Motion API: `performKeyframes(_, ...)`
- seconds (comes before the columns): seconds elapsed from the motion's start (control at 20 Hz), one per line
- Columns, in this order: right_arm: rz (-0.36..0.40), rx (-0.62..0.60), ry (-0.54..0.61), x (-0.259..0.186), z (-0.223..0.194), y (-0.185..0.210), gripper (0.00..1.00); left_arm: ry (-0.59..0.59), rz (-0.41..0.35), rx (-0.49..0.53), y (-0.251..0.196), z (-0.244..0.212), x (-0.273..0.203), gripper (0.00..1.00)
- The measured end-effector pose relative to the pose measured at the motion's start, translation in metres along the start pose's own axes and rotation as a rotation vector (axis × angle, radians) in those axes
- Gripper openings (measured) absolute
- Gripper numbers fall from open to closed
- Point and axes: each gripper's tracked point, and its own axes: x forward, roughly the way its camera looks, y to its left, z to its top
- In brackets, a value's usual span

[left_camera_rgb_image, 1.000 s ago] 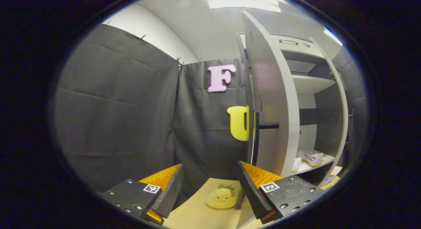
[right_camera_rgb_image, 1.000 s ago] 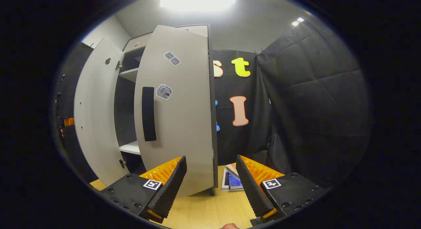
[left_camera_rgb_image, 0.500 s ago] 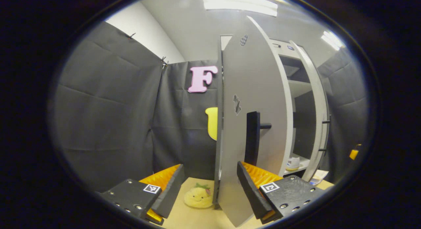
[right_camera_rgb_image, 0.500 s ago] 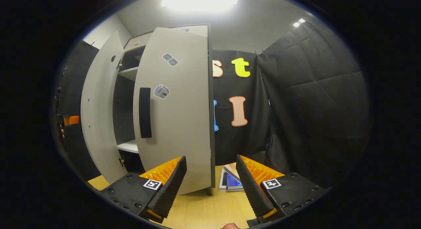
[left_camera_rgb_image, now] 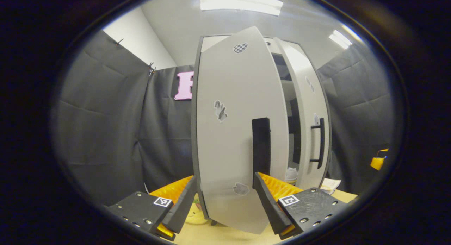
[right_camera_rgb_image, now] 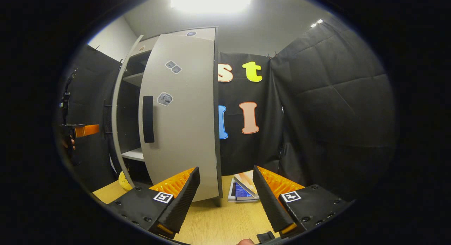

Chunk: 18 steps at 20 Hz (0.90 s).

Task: Grab one shoe with the right hand and put it into the shoe cabinet, grab the other shoe with the left hand and put it into the shoe cabinet; then close the right door with the right hand and the left door with the left hand.

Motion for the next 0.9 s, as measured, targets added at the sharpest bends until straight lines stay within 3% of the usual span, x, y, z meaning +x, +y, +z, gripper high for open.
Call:
performKeyframes(0.25, 0.034, 0.017, -0.017, -0.004, 0.009, 0.011, 0.95, 0.012, -0.009, 0.006, -0.004, -0.002, -0.023, 0.94)
performKeyframes(0.9, 0.139, 0.009, -0.092, -0.047, 0.041, 0.073, 0.92, 0.024, 0.023, 0.049, 0.034, -0.006, -0.134, 0.94)
